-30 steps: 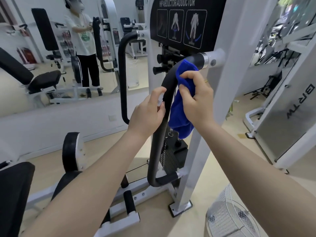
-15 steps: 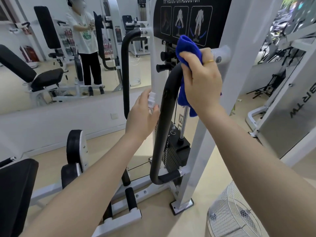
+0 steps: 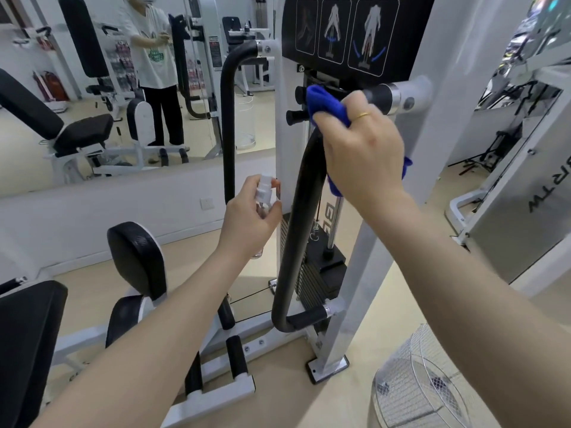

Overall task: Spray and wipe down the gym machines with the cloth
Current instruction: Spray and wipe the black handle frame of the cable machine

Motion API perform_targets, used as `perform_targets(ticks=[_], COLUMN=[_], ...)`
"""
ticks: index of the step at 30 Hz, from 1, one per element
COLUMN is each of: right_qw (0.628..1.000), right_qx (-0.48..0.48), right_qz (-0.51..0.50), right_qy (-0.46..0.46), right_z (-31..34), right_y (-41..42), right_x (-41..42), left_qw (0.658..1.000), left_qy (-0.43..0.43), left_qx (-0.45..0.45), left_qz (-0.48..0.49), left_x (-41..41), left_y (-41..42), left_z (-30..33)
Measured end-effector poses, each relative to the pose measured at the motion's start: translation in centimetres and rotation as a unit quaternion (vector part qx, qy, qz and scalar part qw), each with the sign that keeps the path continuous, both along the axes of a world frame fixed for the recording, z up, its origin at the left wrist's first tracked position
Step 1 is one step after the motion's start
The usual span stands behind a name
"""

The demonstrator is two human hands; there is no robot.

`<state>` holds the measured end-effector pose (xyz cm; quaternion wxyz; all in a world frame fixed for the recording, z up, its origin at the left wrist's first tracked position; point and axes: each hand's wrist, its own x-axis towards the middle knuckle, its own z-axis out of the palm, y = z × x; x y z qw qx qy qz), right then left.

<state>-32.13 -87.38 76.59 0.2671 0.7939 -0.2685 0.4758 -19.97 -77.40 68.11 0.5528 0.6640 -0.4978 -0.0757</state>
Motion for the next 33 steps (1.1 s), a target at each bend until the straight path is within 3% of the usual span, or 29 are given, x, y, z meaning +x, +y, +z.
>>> perform_targets(ticks=[2, 4, 6, 9, 13, 17, 20, 25, 31, 33], right_qw=[0.997, 0.989, 0.988, 0.988, 0.993, 0.965, 0.976, 0.999, 0.984, 0.983], right_qx=[0.069, 0.141, 0.101, 0.015, 0.095, 0.23, 0.158, 0.029, -0.018, 0.003], right_qz=[0.023, 0.035, 0.062, 0.053, 0.073, 0.075, 0.069, 0.036, 0.095, 0.102], right_qy=[-0.034, -0.009, 0.098, 0.143, 0.02, -0.101, -0.131, -0.026, 0.149, 0.153], right_z=[-0.6, -2.1, -3.3, -2.4, -0.3, 1.6, 0.3, -1.1, -2.0, -2.1], right_y=[0.6, 1.1, 1.4, 0.4, 0.2, -1.3, -1.0, -0.7, -0.1, -0.1], right_x=[0.4, 0.4, 0.0, -0.6, -0.6, -1.2, -0.5, -0.8, -2.2, -2.0], left_qw=[1.0, 0.999, 0.999, 0.999, 0.996, 0.992, 0.991, 0.995, 0.994, 0.995], left_qy=[0.011, 0.021, 0.015, -0.009, -0.08, -0.123, -0.132, -0.099, -0.102, -0.092], left_qx=[-0.017, -0.026, -0.023, -0.023, 0.003, -0.022, -0.021, -0.02, -0.029, -0.031], left_qz=[-0.005, -0.012, -0.019, -0.033, -0.029, -0.027, -0.025, -0.011, -0.006, -0.004], left_x=[-0.3, -0.6, -0.7, -0.6, -1.0, -0.9, -0.7, -0.5, -0.7, -0.7], left_y=[-0.2, -0.5, -0.8, -1.4, -2.0, -2.1, -2.2, -2.2, -2.3, -2.4], left_z=[0.2, 0.2, 0.1, 0.1, -0.2, -0.6, -0.9, -1.6, -1.6, -1.8])
